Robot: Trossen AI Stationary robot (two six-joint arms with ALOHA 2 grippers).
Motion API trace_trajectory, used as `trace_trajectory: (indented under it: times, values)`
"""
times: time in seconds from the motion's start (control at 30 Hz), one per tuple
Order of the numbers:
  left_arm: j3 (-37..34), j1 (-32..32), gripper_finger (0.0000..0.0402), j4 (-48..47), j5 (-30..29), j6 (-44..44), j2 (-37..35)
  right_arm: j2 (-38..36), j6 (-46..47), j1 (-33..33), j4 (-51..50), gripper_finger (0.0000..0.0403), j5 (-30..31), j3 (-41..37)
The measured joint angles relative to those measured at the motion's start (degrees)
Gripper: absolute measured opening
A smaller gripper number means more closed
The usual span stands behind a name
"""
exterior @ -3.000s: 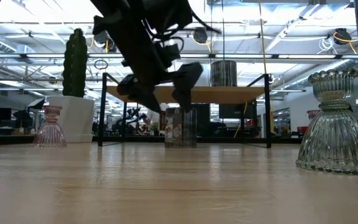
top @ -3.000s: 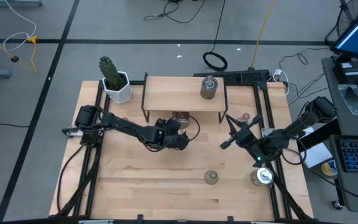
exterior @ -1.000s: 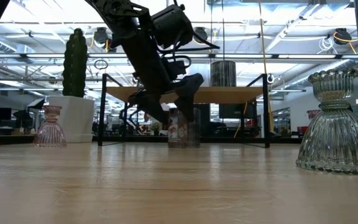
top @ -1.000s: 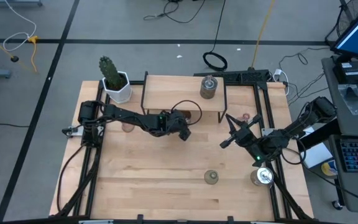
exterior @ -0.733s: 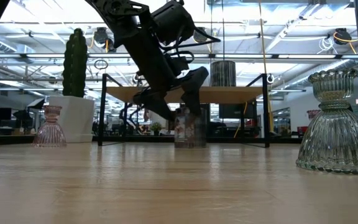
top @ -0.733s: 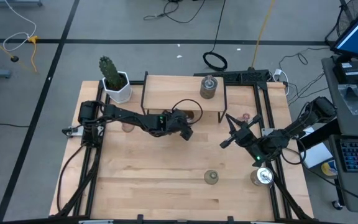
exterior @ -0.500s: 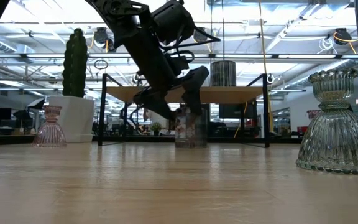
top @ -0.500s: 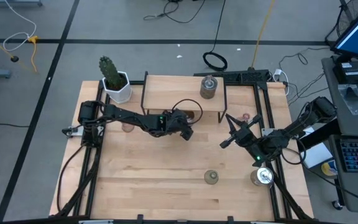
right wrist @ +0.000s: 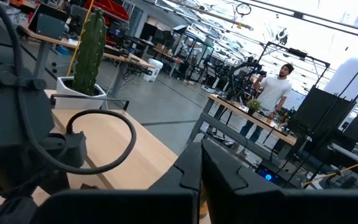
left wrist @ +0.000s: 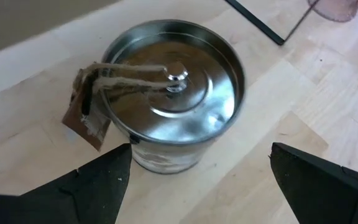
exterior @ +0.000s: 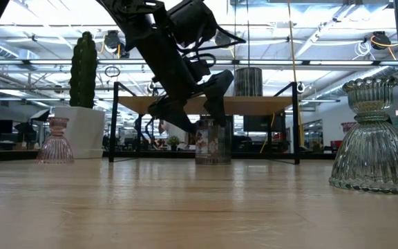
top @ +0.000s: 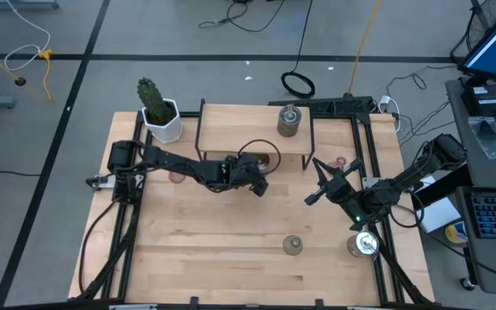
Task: Pick & Place candle stick holders
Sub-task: Put the top brown scented candle on the shelf
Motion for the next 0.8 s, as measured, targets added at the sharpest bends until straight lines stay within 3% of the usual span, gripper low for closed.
trace_trajectory:
  times: [0.8]
  values:
    - [0.04, -2.11, 0.0379, -0.28, -0.64, -16.34, -1.27, 0.02, -0.14, 0.02, -0.01, 0.0000, 0.02, 0.00]
